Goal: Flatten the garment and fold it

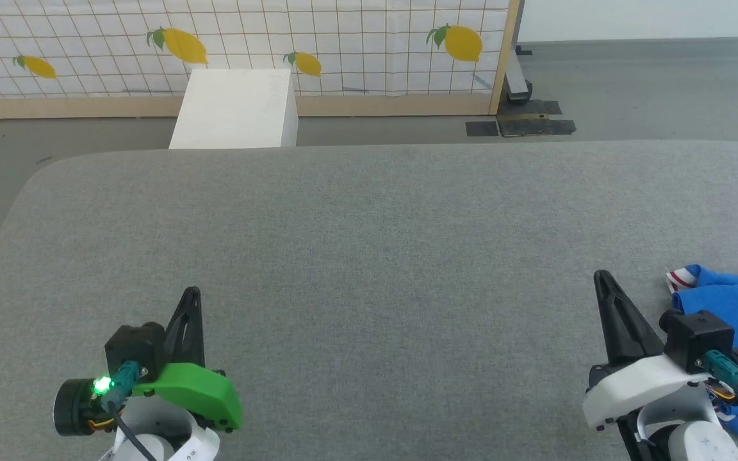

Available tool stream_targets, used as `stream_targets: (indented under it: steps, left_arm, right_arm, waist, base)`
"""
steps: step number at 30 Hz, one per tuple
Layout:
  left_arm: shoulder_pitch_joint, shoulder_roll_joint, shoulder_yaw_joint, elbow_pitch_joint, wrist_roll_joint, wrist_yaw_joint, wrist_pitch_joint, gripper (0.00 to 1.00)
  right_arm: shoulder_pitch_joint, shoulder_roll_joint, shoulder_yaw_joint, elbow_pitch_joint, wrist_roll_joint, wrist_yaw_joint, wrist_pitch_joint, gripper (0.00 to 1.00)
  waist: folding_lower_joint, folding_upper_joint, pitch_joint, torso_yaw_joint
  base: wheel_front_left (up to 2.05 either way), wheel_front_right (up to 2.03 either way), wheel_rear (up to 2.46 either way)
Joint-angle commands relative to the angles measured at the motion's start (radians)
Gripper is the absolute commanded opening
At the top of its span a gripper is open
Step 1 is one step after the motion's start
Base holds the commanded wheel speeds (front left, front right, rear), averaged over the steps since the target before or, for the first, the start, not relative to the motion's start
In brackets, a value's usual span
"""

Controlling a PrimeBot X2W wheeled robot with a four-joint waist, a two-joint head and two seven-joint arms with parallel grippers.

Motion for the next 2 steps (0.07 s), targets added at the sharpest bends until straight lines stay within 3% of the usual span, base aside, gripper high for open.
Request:
stream_targets:
  steps: [1,2]
  left_arm:
    - [0.016,-0.007,0.007,-0.008,0.014,-0.006,0.005,0.0]
    - [0.017,-0.009,0.008,-0.009,0.017,-0.006,0.006,0.0]
  right_arm:
    - [0.015,0.001,0.003,-0.011,-0.01,-0.001,0.004,0.0]
    - [0.016,0.001,0.003,-0.013,-0.011,-0.001,0.005,0.0]
  waist:
    - [0.0,0.0,-0.001,0.0]
    - [0.0,0.0,-0.001,0.0]
  base:
    - [0.0,0.0,0.0]
    - [0.0,0.0,0.0]
